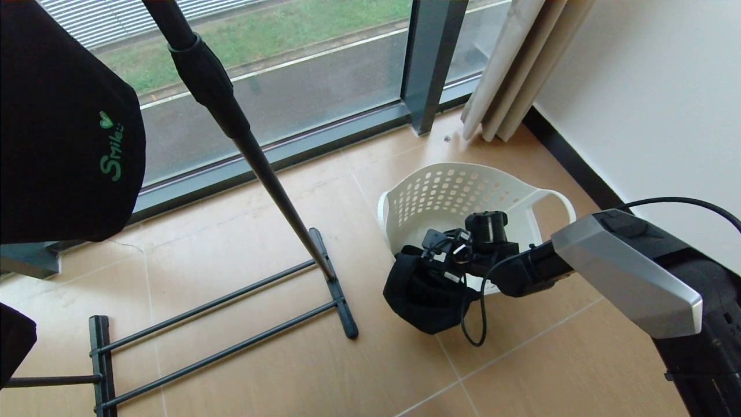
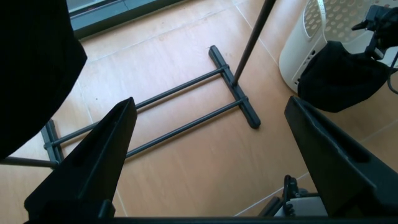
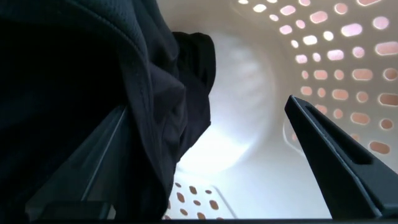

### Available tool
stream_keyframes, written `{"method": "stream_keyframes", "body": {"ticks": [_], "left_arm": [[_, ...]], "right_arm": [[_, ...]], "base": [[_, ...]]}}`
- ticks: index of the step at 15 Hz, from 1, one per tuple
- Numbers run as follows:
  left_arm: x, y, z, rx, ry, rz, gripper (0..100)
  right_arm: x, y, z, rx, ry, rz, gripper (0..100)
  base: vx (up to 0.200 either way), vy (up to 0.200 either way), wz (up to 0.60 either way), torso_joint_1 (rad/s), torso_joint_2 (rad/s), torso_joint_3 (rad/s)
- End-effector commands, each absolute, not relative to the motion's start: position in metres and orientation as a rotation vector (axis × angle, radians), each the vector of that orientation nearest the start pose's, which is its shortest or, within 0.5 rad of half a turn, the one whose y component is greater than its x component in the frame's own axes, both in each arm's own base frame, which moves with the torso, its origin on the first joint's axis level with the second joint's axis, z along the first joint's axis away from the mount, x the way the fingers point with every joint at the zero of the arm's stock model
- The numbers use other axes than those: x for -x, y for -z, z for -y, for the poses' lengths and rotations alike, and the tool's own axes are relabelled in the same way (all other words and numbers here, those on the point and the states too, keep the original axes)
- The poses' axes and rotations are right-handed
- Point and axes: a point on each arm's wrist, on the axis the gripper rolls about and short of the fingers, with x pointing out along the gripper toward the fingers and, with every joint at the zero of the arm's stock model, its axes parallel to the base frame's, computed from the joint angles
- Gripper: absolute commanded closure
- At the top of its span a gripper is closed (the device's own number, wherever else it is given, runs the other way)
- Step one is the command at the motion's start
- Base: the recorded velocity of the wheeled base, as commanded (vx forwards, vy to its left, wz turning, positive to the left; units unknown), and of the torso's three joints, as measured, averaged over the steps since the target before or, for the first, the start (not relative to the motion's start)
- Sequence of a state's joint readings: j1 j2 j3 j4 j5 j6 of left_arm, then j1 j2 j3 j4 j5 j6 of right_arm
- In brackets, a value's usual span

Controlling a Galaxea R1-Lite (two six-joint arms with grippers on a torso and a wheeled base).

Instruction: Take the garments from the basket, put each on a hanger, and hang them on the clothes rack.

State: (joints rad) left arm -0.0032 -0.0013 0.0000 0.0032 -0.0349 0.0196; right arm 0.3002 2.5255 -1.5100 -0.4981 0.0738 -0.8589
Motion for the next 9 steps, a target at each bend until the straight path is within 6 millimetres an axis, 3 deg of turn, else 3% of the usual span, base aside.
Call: {"method": "stream_keyframes", "body": {"ticks": [1,2,9], "left_arm": [[0.0228,-0.0752,0.0007,-0.020,0.038,-0.003,0],[0.0228,-0.0752,0.0007,-0.020,0.038,-0.003,0],[0.0228,-0.0752,0.0004,-0.021,0.025,-0.003,0]], "right_arm": [[-0.4686,-0.0101,-0.1479,0.888,-0.572,-0.332,0],[-0.4691,-0.0108,-0.1480,0.885,-0.571,-0.329,100],[-0.4667,-0.0136,-0.1498,0.846,-0.571,-0.334,100]], "base": [[0.000,0.000,0.00,0.000,0.00,0.000],[0.000,0.000,0.00,0.000,0.00,0.000],[0.000,0.000,0.00,0.000,0.00,0.000]]}}
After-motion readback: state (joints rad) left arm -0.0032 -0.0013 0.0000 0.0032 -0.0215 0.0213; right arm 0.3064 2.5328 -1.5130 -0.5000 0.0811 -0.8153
